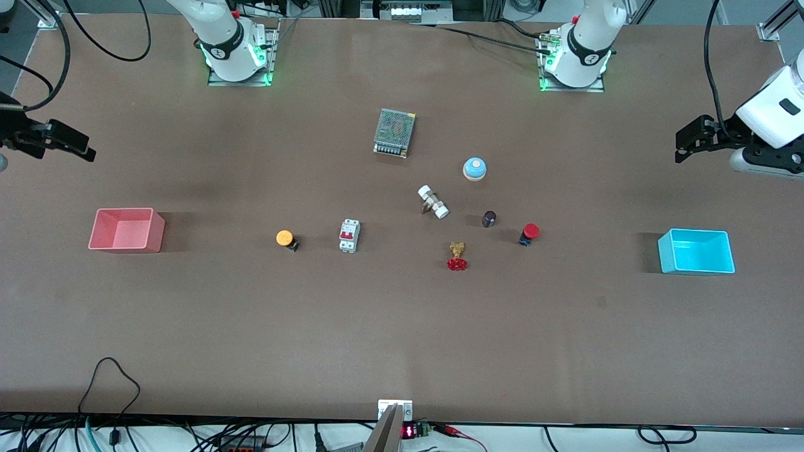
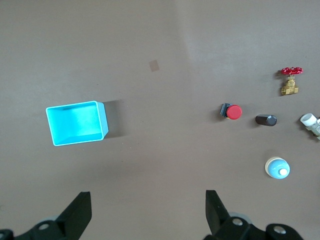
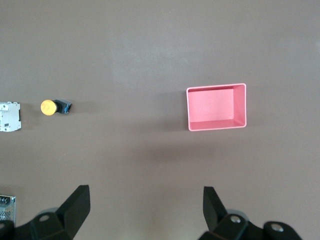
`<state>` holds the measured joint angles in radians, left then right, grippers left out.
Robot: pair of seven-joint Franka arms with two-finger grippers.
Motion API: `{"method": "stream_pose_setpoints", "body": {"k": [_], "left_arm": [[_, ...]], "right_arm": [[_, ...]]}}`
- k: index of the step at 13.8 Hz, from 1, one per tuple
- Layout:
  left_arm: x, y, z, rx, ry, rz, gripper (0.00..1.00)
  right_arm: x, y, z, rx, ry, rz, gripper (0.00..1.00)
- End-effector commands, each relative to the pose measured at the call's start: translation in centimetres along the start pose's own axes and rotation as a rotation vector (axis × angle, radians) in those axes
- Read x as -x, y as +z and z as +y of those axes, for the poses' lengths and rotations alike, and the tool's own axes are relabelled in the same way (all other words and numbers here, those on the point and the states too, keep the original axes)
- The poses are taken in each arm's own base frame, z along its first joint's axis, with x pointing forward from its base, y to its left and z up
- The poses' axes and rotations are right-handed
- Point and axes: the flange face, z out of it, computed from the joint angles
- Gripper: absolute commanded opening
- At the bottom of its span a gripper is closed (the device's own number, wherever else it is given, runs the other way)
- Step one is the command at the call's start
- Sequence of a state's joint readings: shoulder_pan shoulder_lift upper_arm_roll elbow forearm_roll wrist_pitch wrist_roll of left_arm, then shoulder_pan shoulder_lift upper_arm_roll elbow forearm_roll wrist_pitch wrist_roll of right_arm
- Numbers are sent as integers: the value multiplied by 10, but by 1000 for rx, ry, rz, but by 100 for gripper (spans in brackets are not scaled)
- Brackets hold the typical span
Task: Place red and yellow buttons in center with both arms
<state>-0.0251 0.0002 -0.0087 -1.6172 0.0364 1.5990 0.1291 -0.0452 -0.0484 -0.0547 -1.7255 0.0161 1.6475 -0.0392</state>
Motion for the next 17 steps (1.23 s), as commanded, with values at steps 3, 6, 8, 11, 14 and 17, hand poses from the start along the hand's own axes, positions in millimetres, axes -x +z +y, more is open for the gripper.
{"method": "stream_pose_setpoints", "body": {"k": [3,6,8,11,14,17], "left_arm": [[-1,-2,-3,-19,8,10,100],[-2,-3,-2,-17,9,12,100],[-3,-3,-2,-17,9,12,100],[-2,-3,-2,-17,9,10,100],[-2,-4,-3,-17,9,10,100],[-2,-3,-4,-15,9,7,100]], "right_arm": [[14,-7,1,16,11,-9,100],[14,-8,0,16,8,-8,100],[13,-16,0,17,-5,9,100],[14,-18,-2,17,-7,7,100],[16,-15,-9,19,-19,-14,100],[17,-14,-6,17,-11,-23,100]]}}
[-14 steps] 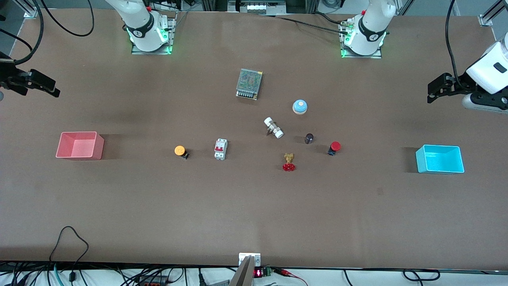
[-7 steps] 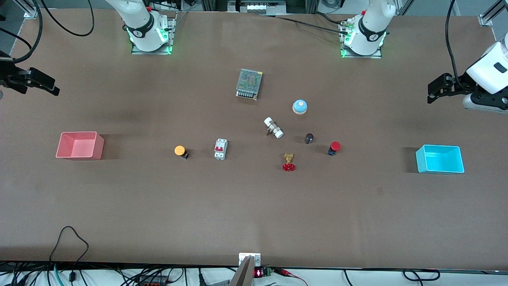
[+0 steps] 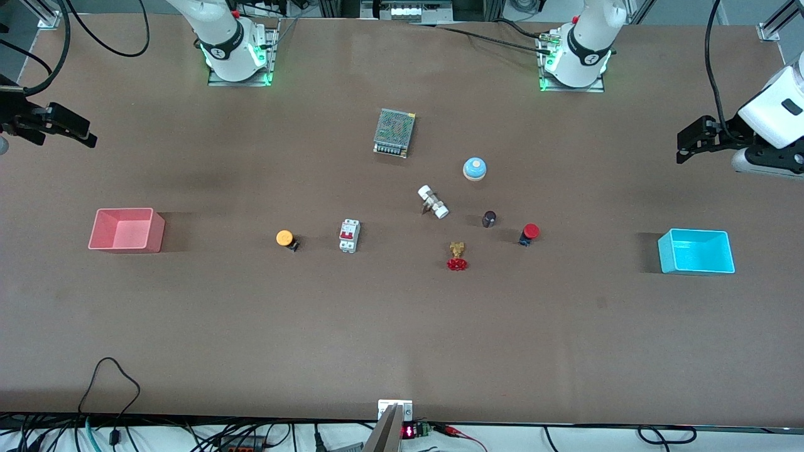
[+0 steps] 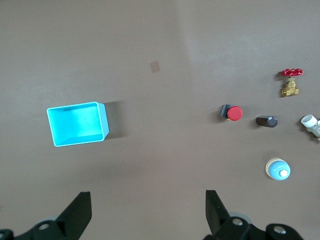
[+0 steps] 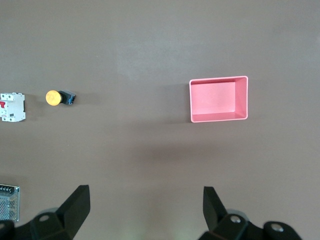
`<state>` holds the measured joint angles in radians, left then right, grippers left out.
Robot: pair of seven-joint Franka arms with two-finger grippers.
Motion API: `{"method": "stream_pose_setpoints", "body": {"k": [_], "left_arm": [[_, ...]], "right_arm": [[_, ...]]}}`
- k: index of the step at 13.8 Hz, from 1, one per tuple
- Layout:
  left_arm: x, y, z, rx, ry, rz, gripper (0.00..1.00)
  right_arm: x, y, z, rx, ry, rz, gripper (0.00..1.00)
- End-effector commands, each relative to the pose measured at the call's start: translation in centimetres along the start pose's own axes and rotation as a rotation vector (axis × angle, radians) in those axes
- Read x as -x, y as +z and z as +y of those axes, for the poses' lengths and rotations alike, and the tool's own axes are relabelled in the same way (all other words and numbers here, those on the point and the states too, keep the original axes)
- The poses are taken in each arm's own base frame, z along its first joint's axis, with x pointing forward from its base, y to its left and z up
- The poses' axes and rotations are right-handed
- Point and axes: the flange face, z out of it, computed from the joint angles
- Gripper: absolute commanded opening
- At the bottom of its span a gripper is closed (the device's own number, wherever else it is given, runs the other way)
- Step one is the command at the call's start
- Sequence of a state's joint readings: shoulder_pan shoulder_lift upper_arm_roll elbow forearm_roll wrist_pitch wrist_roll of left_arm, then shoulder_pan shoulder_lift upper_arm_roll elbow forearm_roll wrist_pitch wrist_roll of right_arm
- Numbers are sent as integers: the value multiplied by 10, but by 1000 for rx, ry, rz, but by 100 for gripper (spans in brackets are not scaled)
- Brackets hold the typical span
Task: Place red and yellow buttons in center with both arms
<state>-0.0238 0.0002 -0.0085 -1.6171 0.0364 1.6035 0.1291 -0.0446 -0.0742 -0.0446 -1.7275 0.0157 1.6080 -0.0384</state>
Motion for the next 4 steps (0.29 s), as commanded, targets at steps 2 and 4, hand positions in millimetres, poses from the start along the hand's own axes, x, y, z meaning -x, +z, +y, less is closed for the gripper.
{"method": "stream_pose_setpoints", "body": {"k": [2,4], "left_arm": [[-1,-2,-5,-15,11,2,100],[-2,-3,-3,-16,7,2,100]], "right_arm": [[5,-5,0,17,5,-7,100],[5,-6,0,17,4,-4,100]]}}
